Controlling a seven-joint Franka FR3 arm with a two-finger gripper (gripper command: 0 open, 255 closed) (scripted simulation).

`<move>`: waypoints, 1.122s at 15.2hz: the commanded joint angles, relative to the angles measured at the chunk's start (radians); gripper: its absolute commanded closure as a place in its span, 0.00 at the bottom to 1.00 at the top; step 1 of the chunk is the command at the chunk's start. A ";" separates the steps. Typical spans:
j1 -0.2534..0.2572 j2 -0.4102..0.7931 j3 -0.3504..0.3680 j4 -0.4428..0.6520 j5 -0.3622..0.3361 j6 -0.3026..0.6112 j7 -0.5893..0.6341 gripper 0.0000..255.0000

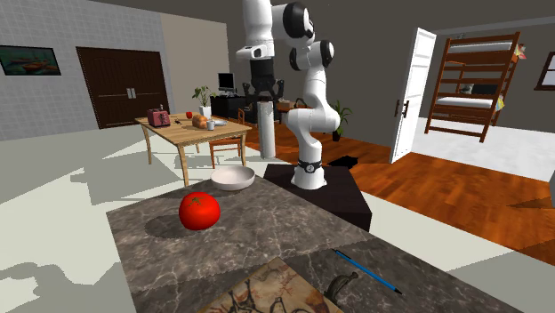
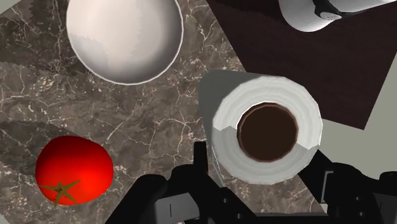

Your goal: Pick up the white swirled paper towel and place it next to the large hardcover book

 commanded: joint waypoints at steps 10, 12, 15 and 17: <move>0.013 0.049 0.016 0.184 0.020 -0.136 -0.010 1.00; 0.015 0.060 0.018 0.219 0.024 -0.160 -0.013 1.00; 0.018 0.078 0.021 0.274 0.028 -0.197 -0.016 1.00; 0.021 0.091 0.023 0.311 0.032 -0.222 -0.019 1.00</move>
